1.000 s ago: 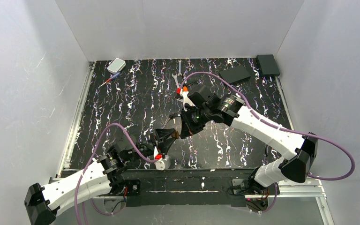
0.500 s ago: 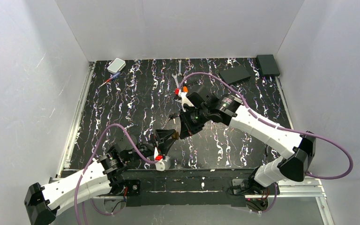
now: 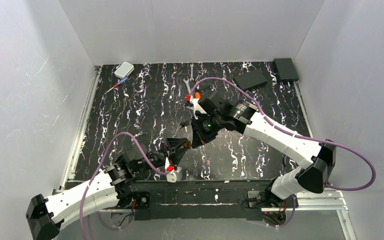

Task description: Unlock with the key

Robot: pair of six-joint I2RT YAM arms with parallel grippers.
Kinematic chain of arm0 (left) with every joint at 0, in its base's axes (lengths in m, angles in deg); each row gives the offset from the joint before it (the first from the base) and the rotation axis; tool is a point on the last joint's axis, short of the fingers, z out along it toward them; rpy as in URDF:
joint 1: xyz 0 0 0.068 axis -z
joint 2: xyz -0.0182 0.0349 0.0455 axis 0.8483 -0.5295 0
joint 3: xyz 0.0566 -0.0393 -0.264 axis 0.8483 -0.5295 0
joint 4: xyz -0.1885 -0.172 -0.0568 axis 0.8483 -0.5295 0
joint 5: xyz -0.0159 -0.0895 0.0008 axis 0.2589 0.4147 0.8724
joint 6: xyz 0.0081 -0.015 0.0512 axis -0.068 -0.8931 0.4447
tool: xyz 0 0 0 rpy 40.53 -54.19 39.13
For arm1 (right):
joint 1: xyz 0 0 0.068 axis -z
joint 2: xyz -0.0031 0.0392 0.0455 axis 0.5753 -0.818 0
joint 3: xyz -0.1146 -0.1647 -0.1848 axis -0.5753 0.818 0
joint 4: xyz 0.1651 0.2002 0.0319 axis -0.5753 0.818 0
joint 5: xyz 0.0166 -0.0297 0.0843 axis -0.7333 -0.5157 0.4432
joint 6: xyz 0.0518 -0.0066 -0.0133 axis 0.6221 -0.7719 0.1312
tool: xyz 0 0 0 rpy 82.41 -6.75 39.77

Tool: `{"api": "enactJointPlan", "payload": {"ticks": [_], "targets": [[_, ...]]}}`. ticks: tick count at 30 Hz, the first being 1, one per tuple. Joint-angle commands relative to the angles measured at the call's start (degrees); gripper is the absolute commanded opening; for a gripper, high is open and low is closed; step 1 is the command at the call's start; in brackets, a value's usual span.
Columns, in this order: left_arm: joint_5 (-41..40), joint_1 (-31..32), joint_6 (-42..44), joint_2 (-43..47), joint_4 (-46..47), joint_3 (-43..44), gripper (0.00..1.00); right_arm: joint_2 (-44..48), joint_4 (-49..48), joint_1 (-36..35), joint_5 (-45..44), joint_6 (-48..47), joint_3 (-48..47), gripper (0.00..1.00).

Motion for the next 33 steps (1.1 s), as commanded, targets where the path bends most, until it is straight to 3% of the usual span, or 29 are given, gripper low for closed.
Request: {"api": "enactJointPlan", "payload": {"ticks": [1,13,23,29,33], "targets": [[1.12,0.79,0.97,0.04,2.34,1.61,0.00,0.91,-3.36,0.14,-1.31,-0.57,-1.70,0.01],[1.45,0.87,0.19,-0.20,2.34,1.82,0.00,3.01,-7.39,0.14,-4.64,-2.41,2.05,0.01],[1.37,0.88,-0.15,0.06,2.34,1.91,0.00,2.84,-10.28,0.14,-1.56,0.79,2.98,0.01],[1.51,0.87,-0.81,0.24,2.40,2.05,0.00,3.51,-9.52,-0.21,-5.87,-3.54,3.69,0.01],[1.57,0.90,-0.91,0.17,2.40,2.14,0.00,3.07,-10.89,-0.21,-4.22,-2.99,4.46,0.01]]}}
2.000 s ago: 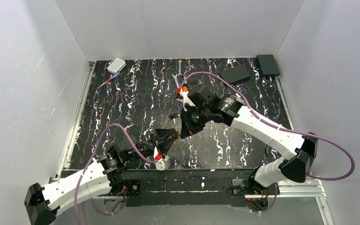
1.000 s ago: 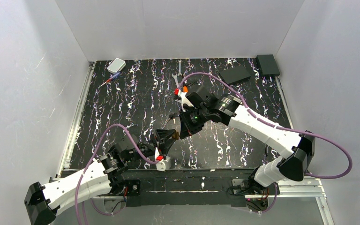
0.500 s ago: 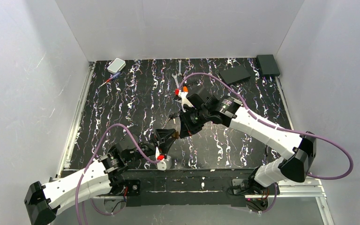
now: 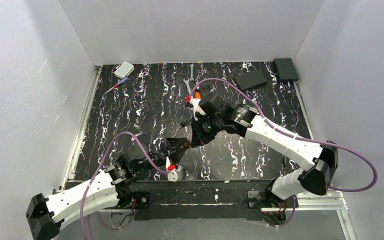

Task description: Unlock with the key

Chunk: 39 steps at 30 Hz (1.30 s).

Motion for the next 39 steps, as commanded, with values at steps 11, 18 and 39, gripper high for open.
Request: {"api": "enactJointPlan", "payload": {"ticks": [11,18,39], "targets": [[3.26,0.76,-1.01,1.11,2.62,2.22,0.00,1.25,-11.39,0.24,1.22,2.79,2.88,0.01],[2.95,0.77,-0.80,1.44,2.62,2.20,0.00,1.56,-9.13,0.24,1.66,0.55,1.70,0.24],[1.79,0.78,-1.03,0.94,2.62,2.52,0.00,5.47,-1.06,0.26,1.08,-2.84,-0.93,0.47]]}}
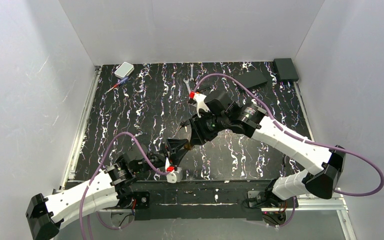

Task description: Unlock with the key

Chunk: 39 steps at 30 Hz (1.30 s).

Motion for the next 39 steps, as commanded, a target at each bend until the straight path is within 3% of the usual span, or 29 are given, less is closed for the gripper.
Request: {"api": "enactJointPlan", "payload": {"ticks": [1,15,24,39], "targets": [[0.61,0.19,-0.38,0.29,2.45,2.57,0.00,2.25,-0.70,0.12,1.94,-0.17,0.31,0.46],[0.48,0.18,-0.50,0.30,2.47,2.58,0.00,1.24,-4.90,0.11,5.36,1.45,3.94,0.30],[0.34,0.24,-0.65,0.55,2.47,2.66,0.00,0.48,-6.08,0.12,5.90,1.88,4.47,0.01],[-0.23,0.20,-0.73,1.11,2.43,2.55,0.00,-0.61,-11.39,0.03,5.97,3.09,7.02,0.01]]}}
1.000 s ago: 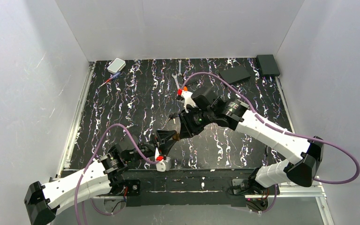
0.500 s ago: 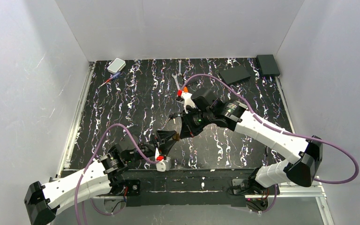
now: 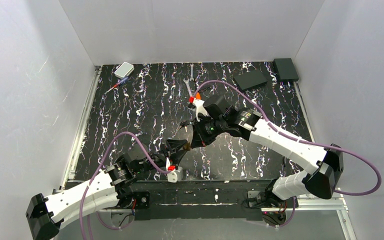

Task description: Unlock with the key

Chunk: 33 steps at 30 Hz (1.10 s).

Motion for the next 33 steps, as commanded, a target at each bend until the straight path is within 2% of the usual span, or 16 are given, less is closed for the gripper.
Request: {"api": "enactJointPlan", "payload": {"ticks": [1,6,9,12,14,17,20,26,30,33], "targets": [[0.75,0.24,-0.08,1.07,4.46,2.57,0.00,-0.89,-5.80,-0.31,0.88,0.00,0.45,0.01],[1.34,0.24,-0.40,1.08,4.42,2.63,0.00,-0.19,-8.78,-0.42,0.68,-1.50,2.94,0.01],[1.22,0.21,-0.50,1.10,4.55,2.78,0.00,0.64,-13.79,-0.42,1.21,1.69,5.09,0.01],[0.68,0.24,-0.58,1.15,4.87,2.80,0.00,0.56,-15.14,-0.33,-2.92,6.37,5.48,0.01],[0.94,0.22,-0.75,1.50,5.09,2.62,0.00,0.51,-16.44,-0.24,-2.36,7.55,5.71,0.01],[2.48,0.24,-1.80,2.11,5.04,2.58,0.00,0.21,-15.89,-0.67,-0.25,3.05,5.00,0.01],[4.90,0.20,-2.98,2.54,5.07,2.40,0.00,0.36,-11.82,-1.30,-1.45,-3.70,3.67,0.01],[8.11,0.21,-5.15,2.19,4.94,2.55,0.00,1.18,-11.38,-4.42,-3.70,-12.32,5.13,0.01],[9.60,0.24,-5.90,1.40,4.67,2.72,0.00,0.73,-11.31,-7.11,-6.68,-14.54,4.47,0.01],[8.53,0.20,-5.27,1.17,4.62,2.83,0.00,-0.13,-11.68,-7.18,-11.14,-11.43,3.53,0.01]]}}
